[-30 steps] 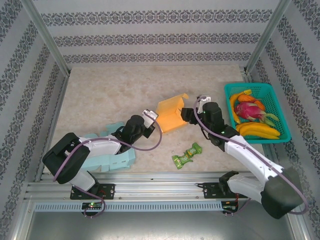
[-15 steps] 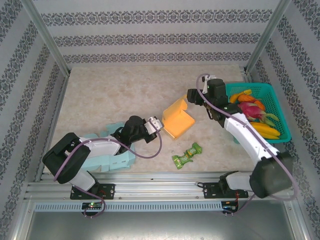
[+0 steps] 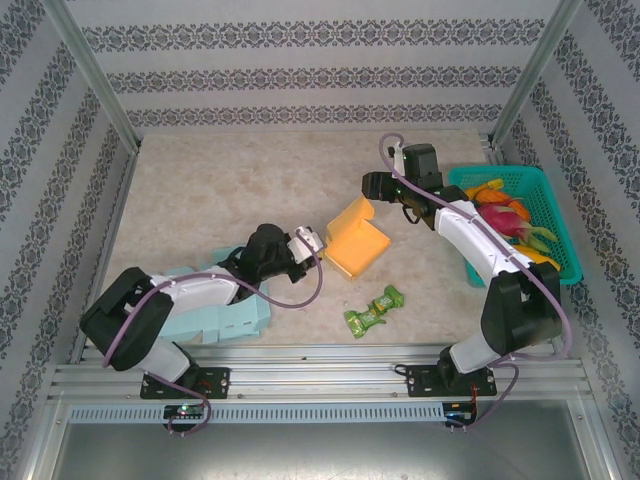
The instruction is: Fold the paper box
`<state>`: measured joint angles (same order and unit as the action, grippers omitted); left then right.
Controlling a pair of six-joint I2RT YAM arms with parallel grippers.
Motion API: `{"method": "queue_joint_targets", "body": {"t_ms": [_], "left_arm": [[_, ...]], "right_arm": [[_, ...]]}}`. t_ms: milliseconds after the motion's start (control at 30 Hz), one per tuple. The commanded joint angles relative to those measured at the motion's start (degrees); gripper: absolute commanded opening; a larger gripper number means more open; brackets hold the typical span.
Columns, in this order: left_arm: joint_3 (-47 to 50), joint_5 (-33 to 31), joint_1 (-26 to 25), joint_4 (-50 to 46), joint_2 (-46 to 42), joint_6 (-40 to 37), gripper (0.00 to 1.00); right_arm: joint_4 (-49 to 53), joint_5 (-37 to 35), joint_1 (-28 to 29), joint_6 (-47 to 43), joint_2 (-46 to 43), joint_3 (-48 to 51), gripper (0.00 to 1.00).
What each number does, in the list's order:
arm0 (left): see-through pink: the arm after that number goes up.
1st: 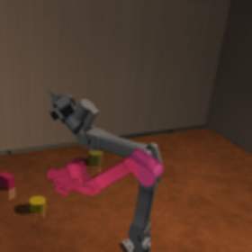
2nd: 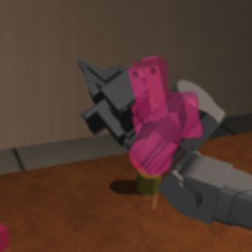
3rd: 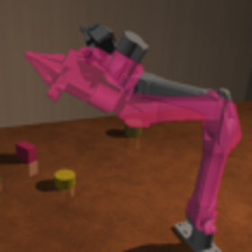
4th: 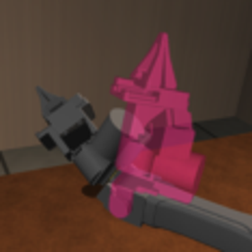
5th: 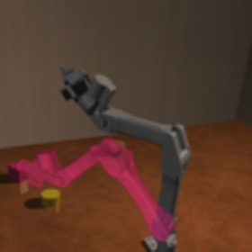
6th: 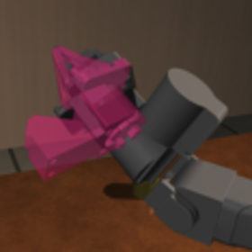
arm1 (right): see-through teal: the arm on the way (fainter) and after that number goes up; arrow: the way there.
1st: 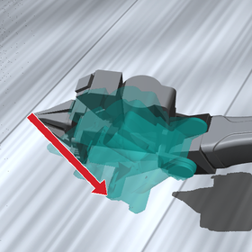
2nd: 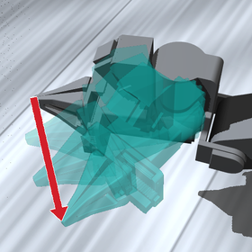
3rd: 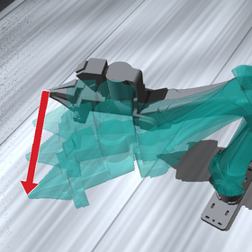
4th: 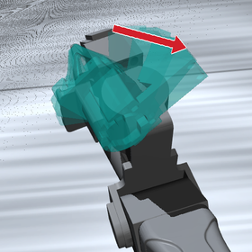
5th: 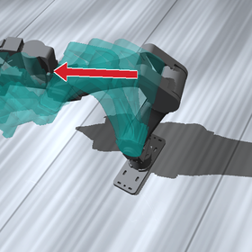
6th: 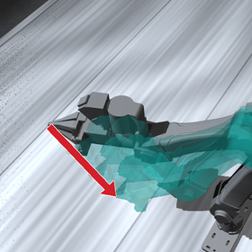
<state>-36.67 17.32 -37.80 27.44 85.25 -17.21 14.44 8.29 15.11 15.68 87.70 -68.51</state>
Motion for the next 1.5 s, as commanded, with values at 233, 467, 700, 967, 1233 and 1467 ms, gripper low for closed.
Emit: {"method": "queue_joint_targets", "body": {"t_ms": [233, 467, 700, 967, 1233, 1467], "left_arm": [[-0.1, -4.6, 0.6, 0.0, -0.5, 5.2, 0.28], [-4.1, -0.2, 0.6, 0.2, 6.4, -0.2, 0.31], [-7.2, 3.3, 0.6, 1.1, 11.1, -1.7, 0.31], [-8.6, 5.5, -0.5, 3.1, 13.5, -0.2, 0.31], [-8.8, 3.8, -1.3, 5.7, 14.4, 2.3, 0.31], [-3.1, 1.7, -1.5, 9.7, 9.9, 5.4, 0.32]], "right_arm": [[1.5, 3.0, -0.2, -2.4, 0.6, -2.5, 0.75], [3.7, 6.8, -0.1, -1.0, 4.9, -5.3, 0.76], [9.5, 11.2, -0.7, -2.6, 10.0, -10.7, 0.77], [15.4, 13.5, -1.1, -4.2, 15.5, -13.0, 0.77], [14.0, 16.5, -2.0, -2.2, 16.3, -11.9, 0.73], [5.6, 11.0, -1.9, -1.3, 6.3, -6.1, 0.74]]}}
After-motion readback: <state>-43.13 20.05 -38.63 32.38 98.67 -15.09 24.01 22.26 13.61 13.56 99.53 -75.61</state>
